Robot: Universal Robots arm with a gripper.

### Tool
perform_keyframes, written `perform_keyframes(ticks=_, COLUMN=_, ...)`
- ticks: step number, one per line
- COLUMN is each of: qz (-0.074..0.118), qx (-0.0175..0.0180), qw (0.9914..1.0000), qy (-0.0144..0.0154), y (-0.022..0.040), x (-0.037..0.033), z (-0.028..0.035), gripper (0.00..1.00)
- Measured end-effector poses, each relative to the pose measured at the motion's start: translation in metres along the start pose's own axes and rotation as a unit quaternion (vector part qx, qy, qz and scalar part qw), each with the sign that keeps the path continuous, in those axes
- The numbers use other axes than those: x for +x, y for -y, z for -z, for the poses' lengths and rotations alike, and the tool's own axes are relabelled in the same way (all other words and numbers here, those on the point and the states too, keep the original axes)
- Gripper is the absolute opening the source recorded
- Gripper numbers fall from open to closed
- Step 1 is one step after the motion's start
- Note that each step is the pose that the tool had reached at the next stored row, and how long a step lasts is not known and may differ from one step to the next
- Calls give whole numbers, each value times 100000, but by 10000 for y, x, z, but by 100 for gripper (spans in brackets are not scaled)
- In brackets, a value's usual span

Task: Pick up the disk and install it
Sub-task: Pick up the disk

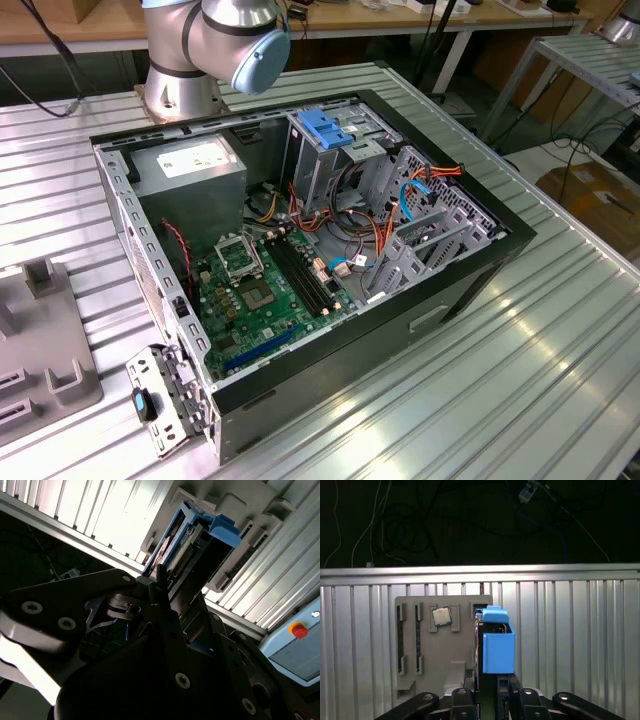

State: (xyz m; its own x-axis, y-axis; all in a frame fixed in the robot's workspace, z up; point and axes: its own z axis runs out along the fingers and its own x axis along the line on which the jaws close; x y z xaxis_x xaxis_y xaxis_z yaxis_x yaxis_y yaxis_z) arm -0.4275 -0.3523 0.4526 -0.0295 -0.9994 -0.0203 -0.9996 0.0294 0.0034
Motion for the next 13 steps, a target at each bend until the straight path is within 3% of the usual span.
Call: perform_keyframes(ticks=13, qz=-1, qx=-7, qw=100000, qy=-3, y=0, x=0, z=26, gripper=35)
